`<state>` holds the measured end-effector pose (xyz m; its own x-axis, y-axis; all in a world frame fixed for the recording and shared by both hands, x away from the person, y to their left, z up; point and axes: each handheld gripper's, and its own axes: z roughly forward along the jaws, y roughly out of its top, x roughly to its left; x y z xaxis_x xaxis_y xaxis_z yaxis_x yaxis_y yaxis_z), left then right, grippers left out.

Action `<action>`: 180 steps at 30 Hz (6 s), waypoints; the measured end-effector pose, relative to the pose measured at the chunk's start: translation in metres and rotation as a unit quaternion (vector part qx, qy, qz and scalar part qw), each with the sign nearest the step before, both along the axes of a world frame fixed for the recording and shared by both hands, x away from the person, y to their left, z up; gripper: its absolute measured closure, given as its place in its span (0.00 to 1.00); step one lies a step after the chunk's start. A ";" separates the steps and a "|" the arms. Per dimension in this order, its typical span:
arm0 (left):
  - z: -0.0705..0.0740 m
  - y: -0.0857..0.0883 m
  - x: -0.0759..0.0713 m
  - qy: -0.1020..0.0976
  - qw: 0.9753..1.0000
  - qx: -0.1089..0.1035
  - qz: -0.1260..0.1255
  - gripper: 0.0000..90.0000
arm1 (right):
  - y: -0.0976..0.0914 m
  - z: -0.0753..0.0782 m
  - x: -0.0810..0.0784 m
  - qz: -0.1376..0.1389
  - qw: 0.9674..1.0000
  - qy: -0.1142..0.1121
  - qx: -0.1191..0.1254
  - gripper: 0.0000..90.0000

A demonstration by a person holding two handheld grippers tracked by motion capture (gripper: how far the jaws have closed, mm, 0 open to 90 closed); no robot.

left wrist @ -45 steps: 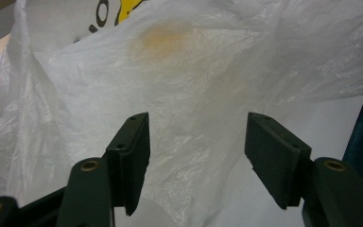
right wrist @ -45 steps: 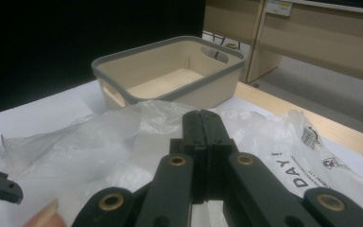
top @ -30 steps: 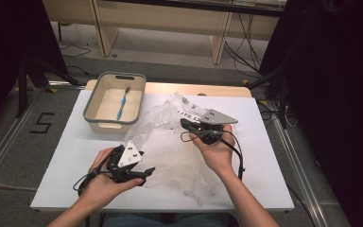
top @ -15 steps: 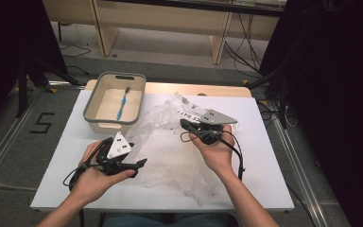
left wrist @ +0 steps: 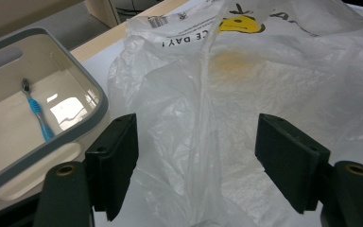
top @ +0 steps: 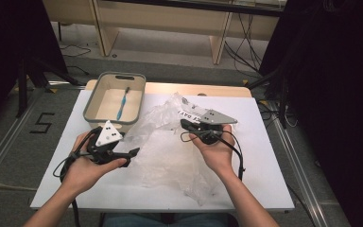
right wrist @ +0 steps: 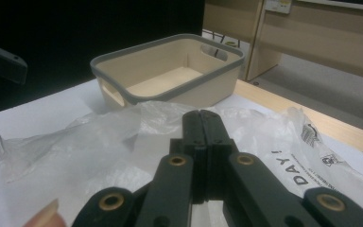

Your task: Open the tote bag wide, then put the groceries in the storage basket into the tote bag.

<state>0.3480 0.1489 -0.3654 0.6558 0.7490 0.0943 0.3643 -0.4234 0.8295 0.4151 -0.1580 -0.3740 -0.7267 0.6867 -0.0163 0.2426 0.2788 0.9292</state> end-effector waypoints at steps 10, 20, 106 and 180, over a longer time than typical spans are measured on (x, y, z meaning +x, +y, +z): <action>0.013 0.006 0.021 -0.004 1.000 -0.008 0.022 0.32 | -0.001 0.000 0.000 -0.001 1.000 0.000 0.000 1.00; 0.018 0.012 0.045 0.006 0.999 -0.002 0.042 0.33 | -0.001 -0.001 0.000 0.000 1.000 0.001 0.000 1.00; -0.041 0.035 0.252 0.117 0.968 0.065 0.214 0.38 | -0.003 -0.003 -0.001 0.002 1.000 0.008 0.001 1.00; -0.091 0.032 0.291 0.188 0.949 0.067 0.245 0.60 | -0.003 -0.010 0.000 0.005 1.000 0.021 -0.003 1.00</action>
